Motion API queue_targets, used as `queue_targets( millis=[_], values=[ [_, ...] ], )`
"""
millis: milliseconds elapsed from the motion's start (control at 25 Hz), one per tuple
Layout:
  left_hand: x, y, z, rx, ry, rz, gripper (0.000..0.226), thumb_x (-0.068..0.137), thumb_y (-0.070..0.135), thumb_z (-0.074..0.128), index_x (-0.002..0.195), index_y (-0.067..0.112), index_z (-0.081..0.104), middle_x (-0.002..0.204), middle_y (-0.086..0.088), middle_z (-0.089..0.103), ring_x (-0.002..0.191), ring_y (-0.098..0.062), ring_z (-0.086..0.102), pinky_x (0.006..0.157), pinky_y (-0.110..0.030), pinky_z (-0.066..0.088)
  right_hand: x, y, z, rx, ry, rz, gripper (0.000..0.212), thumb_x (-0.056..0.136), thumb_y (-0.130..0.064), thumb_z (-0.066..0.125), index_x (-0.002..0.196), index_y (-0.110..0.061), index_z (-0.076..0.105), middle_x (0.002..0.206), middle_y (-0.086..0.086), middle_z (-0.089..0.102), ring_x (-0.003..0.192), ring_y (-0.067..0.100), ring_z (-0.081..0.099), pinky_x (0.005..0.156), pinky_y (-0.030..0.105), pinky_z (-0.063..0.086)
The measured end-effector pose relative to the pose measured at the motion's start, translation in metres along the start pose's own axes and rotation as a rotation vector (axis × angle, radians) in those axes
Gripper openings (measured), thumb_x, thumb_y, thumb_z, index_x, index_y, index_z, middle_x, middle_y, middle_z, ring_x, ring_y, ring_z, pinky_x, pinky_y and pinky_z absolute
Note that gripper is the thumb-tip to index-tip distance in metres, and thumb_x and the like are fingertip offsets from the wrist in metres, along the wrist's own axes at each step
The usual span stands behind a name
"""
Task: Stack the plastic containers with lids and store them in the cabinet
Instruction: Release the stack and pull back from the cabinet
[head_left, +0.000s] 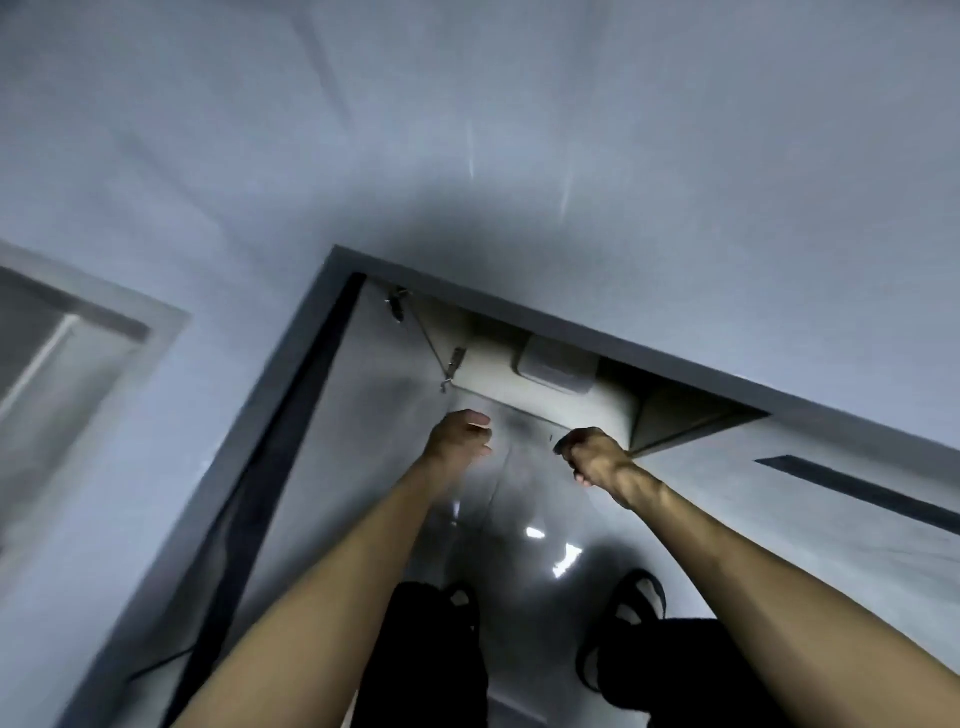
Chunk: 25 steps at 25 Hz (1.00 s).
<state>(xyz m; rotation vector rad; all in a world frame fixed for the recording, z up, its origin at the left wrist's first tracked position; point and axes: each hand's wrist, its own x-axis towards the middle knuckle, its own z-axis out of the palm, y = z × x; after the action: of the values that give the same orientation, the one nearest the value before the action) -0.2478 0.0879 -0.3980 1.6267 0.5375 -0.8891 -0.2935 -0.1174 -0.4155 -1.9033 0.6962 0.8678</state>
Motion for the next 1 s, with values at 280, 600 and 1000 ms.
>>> queue_targets(
  millis=[280, 600, 1000],
  values=[
    [-0.209, 0.036, -0.034, 0.000, 0.313, -0.013, 0.013, 0.090, 0.000, 0.053, 0.088, 0.007, 0.064, 0.078, -0.013, 0.064, 0.068, -0.027, 0.063, 0.066, -0.037, 0.054, -0.211, -0.078, -0.009, -0.076, -0.060, -0.074, 0.014, 0.080, -0.017, 0.059, 0.072, -0.023, 0.067, 0.062, -0.005, 0.057, 0.053, 0.012, 0.051, 0.057, 0.021, 0.042],
    [-0.291, -0.012, -0.107, 0.866, 0.498, -0.126, 0.059, 0.092, 0.031, 0.054, 0.139, 0.000, 0.036, 0.137, -0.022, 0.049, 0.120, -0.041, 0.054, 0.095, -0.046, 0.046, -0.302, -0.080, -0.005, -0.128, 0.009, -0.101, 0.017, 0.086, -0.019, 0.054, 0.089, -0.018, 0.071, 0.066, -0.006, 0.055, 0.058, 0.010, 0.051, 0.056, 0.022, 0.041],
    [-0.263, -0.030, -0.106, 1.075, 0.256, -0.267, 0.035, 0.094, 0.011, 0.044, 0.125, 0.000, 0.055, 0.128, -0.019, 0.060, 0.113, -0.032, 0.061, 0.094, -0.039, 0.053, -0.334, -0.007, -0.027, -0.043, 0.130, 0.024, 0.022, 0.088, -0.010, 0.049, 0.082, -0.018, 0.069, 0.058, 0.000, 0.054, 0.047, 0.016, 0.048, 0.048, 0.023, 0.042]
  ],
)
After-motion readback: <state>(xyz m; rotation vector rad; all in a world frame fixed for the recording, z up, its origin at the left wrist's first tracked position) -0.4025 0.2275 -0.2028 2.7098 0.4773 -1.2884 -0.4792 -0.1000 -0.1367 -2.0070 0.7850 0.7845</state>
